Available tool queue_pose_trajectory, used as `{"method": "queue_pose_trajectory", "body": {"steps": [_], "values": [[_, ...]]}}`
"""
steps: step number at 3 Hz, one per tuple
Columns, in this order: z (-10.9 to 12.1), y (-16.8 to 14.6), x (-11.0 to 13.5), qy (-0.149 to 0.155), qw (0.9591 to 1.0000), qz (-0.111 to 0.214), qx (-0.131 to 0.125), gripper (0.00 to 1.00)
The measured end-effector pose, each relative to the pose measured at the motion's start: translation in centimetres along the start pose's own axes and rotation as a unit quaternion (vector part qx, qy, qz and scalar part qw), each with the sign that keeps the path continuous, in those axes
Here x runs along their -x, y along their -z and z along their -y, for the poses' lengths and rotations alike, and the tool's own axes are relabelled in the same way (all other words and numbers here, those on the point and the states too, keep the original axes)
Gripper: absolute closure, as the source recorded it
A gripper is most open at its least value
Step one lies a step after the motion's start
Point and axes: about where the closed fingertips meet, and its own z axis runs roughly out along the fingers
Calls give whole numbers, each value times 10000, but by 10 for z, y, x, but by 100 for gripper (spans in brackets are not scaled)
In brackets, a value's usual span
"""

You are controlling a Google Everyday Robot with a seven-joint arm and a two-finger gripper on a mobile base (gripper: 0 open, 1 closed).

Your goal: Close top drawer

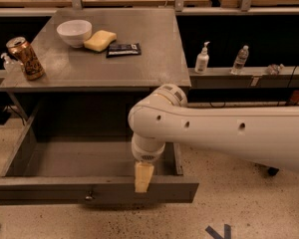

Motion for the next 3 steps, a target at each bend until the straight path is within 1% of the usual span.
{"method": "queue_pose_trajectory", "body": {"steps": [2,3], "values": [[8,2,-1,-30,10000,-11,-13,40],[29,-3,-7,-102,9999,-40,-59,44]]}}
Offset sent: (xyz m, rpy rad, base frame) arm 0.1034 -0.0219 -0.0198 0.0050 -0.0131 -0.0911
